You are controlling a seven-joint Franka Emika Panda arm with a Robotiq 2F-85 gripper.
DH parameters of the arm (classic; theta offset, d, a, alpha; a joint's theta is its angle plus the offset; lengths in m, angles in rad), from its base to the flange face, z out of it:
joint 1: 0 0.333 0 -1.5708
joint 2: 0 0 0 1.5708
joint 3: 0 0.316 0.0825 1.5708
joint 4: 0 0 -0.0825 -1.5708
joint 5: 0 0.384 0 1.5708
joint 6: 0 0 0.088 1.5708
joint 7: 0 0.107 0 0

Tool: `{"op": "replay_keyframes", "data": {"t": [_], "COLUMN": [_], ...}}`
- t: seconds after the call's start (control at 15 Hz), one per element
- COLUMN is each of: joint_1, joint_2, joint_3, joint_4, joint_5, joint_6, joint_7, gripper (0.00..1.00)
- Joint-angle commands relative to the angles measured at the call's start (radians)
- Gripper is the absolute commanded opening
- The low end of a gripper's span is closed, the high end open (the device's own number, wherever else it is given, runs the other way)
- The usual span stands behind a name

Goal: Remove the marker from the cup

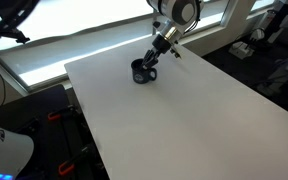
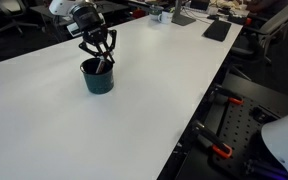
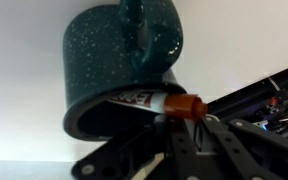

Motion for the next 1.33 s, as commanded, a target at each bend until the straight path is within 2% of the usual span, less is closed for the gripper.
{"op": "replay_keyframes", "data": {"t": [0.0,0.93,1.0,1.07,1.13,1.27], "joint_1": [0.000,0.009,0.010,0.010,0.011,0.012], "joint_2": [-0.018,-0.130,-0.134,-0.135,-0.135,-0.125], "joint_3": [0.010,0.017,0.017,0.019,0.018,0.016], "joint_4": [-0.006,-0.043,-0.044,-0.045,-0.044,-0.041], "joint_5": [-0.009,0.004,0.003,0.000,0.000,-0.004], "joint_6": [-0.008,-0.013,-0.012,-0.012,-0.012,-0.015], "joint_7": [-0.026,-0.007,-0.009,-0.017,-0.014,-0.017], "gripper": [0.02,0.02,0.10,0.36,0.36,0.48]}}
